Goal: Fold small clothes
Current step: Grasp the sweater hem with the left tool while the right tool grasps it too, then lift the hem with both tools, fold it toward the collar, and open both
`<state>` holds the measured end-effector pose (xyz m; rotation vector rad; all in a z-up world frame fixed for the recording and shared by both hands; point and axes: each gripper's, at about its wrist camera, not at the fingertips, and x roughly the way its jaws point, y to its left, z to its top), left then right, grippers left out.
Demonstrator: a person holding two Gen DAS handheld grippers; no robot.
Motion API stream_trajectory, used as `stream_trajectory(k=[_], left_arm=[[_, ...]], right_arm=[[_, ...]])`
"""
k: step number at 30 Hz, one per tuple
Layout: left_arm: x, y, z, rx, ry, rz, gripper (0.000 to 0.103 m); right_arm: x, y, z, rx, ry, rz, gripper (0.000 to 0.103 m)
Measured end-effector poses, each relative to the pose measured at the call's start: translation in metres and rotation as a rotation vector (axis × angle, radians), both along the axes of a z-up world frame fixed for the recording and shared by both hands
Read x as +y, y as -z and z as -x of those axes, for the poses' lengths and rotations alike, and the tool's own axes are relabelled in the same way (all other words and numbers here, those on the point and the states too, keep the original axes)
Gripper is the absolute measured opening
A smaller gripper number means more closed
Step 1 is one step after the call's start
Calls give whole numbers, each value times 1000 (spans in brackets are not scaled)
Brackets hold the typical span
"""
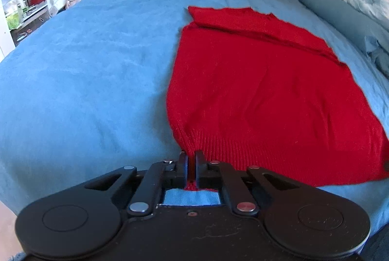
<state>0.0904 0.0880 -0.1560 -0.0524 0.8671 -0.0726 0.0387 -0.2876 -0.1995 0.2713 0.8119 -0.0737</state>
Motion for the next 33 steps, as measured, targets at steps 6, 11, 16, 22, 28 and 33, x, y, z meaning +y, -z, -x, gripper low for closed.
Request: stream_trajectory(k=[6, 11, 16, 22, 28, 33], left_arm=[[1, -32, -3, -59, -11, 55, 5], [-2, -70, -30, -117, -15, 110, 5], [-6, -115, -89, -209, -39, 171, 5], [-20, -149, -206, -305, -73, 178, 5], [-35, -117, -341, -306, -138, 127, 5], [-46, -42, -431, -197, -187, 99, 5]], right_arm=[[-6, -23, -1, -50, 3, -59, 23], [-16, -63, -19, -130, -16, -98, 23], [-30, -110, -71, -214, -59, -134, 23], [-51, -154, -188, -298, -74, -139, 23], [-71, -141, -341, -302, -26, -111, 23], [-82, -69, -460, -204, 38, -114, 23]])
